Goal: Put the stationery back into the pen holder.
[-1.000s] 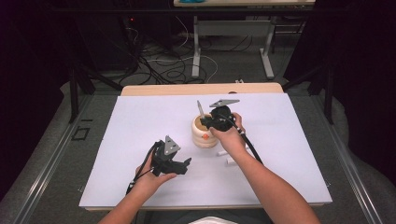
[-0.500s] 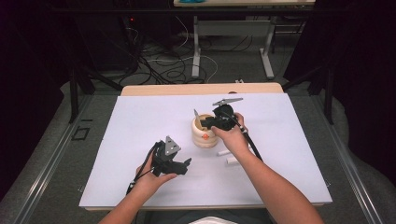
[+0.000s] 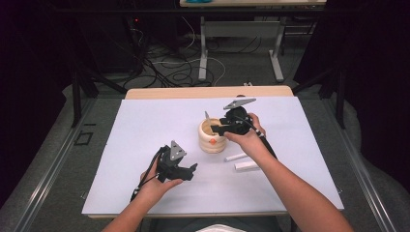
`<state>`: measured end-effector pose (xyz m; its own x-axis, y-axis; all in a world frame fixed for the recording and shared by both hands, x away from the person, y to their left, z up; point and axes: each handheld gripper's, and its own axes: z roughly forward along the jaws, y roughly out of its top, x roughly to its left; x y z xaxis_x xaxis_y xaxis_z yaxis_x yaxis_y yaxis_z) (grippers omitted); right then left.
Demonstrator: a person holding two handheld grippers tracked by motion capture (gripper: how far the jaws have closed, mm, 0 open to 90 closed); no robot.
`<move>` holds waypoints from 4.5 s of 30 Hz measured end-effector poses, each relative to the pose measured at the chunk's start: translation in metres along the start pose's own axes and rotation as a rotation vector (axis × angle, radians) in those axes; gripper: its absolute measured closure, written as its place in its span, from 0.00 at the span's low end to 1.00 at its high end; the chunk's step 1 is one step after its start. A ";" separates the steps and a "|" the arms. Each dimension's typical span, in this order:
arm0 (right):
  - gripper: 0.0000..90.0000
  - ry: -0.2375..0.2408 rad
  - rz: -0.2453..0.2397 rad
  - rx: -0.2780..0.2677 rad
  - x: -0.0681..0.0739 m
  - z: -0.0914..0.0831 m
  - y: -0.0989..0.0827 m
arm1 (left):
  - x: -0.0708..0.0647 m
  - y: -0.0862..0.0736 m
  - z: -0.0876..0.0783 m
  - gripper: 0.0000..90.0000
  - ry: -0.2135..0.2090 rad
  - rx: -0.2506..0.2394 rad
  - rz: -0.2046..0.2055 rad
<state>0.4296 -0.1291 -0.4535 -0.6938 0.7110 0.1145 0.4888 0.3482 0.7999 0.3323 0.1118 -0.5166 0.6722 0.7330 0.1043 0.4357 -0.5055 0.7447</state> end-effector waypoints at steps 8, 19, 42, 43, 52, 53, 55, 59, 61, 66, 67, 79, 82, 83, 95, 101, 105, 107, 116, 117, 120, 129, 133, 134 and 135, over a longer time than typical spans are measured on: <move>0.43 -0.006 -0.059 0.022 0.000 -0.013 0.003 | 0.001 0.000 0.000 0.15 0.001 0.008 -0.002; 0.37 -0.003 -0.121 0.099 -0.004 -0.024 0.001 | 0.005 -0.001 -0.001 0.16 0.003 0.011 -0.008; 0.23 -0.057 -0.368 0.260 -0.018 -0.030 -0.024 | 0.012 -0.003 0.000 0.17 0.016 0.011 -0.040; 0.25 -0.059 -0.378 0.266 -0.018 -0.030 -0.024 | 0.012 -0.003 0.000 0.17 0.016 0.011 -0.041; 0.37 -0.028 -0.509 0.331 -0.020 -0.027 -0.031 | 0.014 -0.004 -0.001 0.17 0.014 0.025 -0.044; 0.39 -0.024 -0.520 0.343 -0.019 -0.027 -0.032 | 0.014 -0.004 0.000 0.17 0.014 0.024 -0.045; 0.42 -0.021 -0.556 0.353 -0.018 -0.027 -0.035 | 0.014 -0.004 0.000 0.17 0.015 0.024 -0.045; 0.47 -0.012 -0.636 0.372 -0.016 -0.026 -0.038 | 0.015 -0.004 0.000 0.17 0.017 0.026 -0.044; 0.47 -0.007 -0.653 0.387 -0.014 -0.025 -0.040 | 0.014 -0.004 0.000 0.17 0.017 0.026 -0.044; 0.48 0.003 -0.683 0.398 -0.012 -0.024 -0.042 | 0.015 -0.004 0.000 0.17 0.017 0.026 -0.044; 0.48 0.009 -0.702 0.401 -0.012 -0.023 -0.043 | 0.015 -0.004 0.000 0.17 0.017 0.026 -0.044; 0.65 0.038 -0.855 0.505 -0.013 -0.015 -0.056 | 0.016 -0.005 0.000 0.17 0.013 0.021 -0.060; 0.69 0.039 -0.892 0.531 -0.014 -0.012 -0.060 | 0.016 -0.005 0.001 0.17 0.013 0.022 -0.058; 0.70 0.047 -0.900 0.540 -0.014 -0.011 -0.061 | 0.016 -0.005 0.001 0.17 0.013 0.022 -0.058; 0.76 0.062 -0.979 0.579 -0.012 0.003 -0.072 | 0.016 -0.006 0.002 0.17 0.016 0.018 -0.056; 0.78 0.077 -1.000 0.605 -0.011 0.009 -0.074 | 0.017 -0.006 0.001 0.17 0.017 0.021 -0.049; 0.78 0.085 -1.007 0.616 -0.010 0.012 -0.075 | 0.018 -0.006 0.001 0.17 0.014 0.019 -0.056; 0.78 0.086 -1.009 0.621 -0.010 0.014 -0.075 | 0.018 -0.006 0.001 0.17 0.014 0.018 -0.055; 0.79 0.097 -1.029 0.635 -0.010 0.021 -0.078 | 0.018 -0.006 0.001 0.17 0.015 0.024 -0.053; 0.80 0.097 -1.035 0.645 -0.010 0.021 -0.077 | 0.018 -0.006 0.001 0.17 0.015 0.023 -0.054; 0.81 0.092 -1.047 0.605 -0.010 0.024 -0.080 | 0.018 -0.006 0.001 0.17 0.013 0.029 -0.051; 0.86 0.109 -1.082 0.666 -0.008 0.023 -0.077 | 0.018 -0.006 0.001 0.17 0.010 0.037 -0.051; 0.87 0.107 -1.094 0.669 -0.007 0.022 -0.078 | 0.017 -0.006 0.002 0.17 0.016 0.032 -0.049; 0.87 0.106 -1.092 0.664 -0.007 0.022 -0.078 | 0.017 -0.006 0.002 0.17 0.016 0.032 -0.049; 0.87 0.106 -1.087 0.666 -0.007 0.022 -0.078 | 0.017 -0.006 0.002 0.17 0.016 0.033 -0.049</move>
<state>0.4081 -0.1480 -0.5301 -0.9250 -0.1720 -0.3389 -0.2059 0.9763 0.0664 0.3424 0.1268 -0.5210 0.6400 0.7643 0.0790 0.4875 -0.4834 0.7271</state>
